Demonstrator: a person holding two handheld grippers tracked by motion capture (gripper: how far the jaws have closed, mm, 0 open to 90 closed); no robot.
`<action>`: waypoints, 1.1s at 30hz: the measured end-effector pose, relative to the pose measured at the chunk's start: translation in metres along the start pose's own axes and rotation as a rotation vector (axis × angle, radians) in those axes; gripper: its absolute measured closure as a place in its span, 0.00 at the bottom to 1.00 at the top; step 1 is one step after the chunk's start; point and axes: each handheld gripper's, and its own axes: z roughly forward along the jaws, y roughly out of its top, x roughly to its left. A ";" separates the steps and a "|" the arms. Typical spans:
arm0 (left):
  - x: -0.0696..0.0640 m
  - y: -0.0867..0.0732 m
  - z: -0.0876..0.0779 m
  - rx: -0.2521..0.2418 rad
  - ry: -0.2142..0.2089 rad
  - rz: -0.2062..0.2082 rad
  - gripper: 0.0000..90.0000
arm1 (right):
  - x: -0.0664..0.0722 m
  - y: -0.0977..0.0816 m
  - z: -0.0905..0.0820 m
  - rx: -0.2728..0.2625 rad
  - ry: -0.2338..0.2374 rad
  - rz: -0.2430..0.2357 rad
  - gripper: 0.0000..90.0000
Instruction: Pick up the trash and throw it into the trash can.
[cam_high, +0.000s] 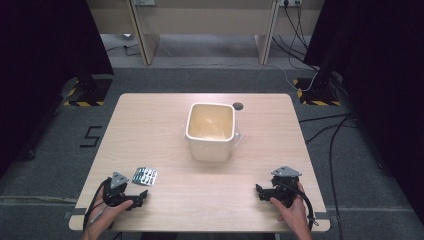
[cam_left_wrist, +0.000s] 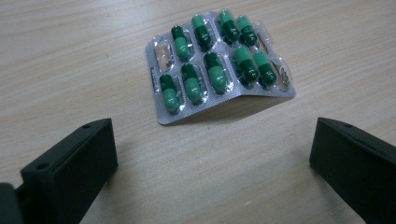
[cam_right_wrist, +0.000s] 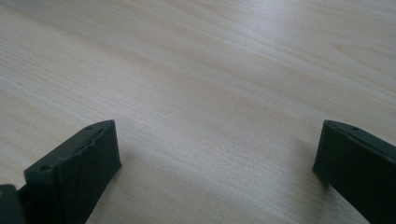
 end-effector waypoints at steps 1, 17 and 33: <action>0.001 0.000 -0.001 0.003 -0.005 0.001 0.00 | 0.000 0.000 0.000 0.000 0.000 0.000 0.00; -0.004 0.013 -0.004 -0.039 -0.012 -0.004 0.16 | 0.000 0.000 0.000 0.000 0.000 0.000 0.00; -0.003 0.030 0.010 -0.023 -0.010 -0.042 0.16 | 0.000 0.000 0.000 0.000 0.001 0.000 0.00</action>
